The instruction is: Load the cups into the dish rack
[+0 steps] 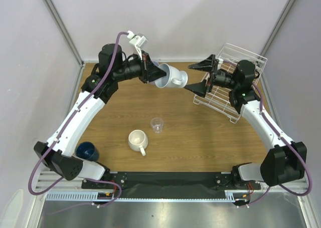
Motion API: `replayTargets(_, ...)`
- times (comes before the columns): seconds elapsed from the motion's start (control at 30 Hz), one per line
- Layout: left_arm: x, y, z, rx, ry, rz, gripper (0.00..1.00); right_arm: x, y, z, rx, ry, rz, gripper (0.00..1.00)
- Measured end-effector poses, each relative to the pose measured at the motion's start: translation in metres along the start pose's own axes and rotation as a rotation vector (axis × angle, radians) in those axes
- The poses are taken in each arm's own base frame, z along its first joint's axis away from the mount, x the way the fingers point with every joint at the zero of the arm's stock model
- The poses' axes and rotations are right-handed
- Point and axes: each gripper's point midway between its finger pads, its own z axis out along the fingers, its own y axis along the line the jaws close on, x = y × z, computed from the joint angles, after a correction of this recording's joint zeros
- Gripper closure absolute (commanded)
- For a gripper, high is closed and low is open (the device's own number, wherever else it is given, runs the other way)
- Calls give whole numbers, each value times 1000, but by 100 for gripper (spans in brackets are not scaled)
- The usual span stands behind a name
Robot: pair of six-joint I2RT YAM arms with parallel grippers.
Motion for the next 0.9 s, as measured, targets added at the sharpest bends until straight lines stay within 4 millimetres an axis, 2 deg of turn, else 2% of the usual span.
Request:
replayTargets(0.2, -5, -14, -4, 29, -40, 35, 100, 17, 6, -6, -3, 25, -19, 15)
replayTargets(0.37, -4, -15, 0, 21, -41, 39, 100, 22, 2, -11, 32, 24, 56, 14)
replayTargets(0.57, -4, 8, 7, -101, -57, 57, 100, 39, 6, -21, 54, 43, 78, 11)
replayTargets(0.7, -10, 10, 11, -100, -97, 77, 100, 42, 12, -22, 62, 44, 66, 11)
replayTargets(0.9, 2, 9, 20, -74, -97, 78, 100, 47, 10, -16, 72, 65, 78, 16)
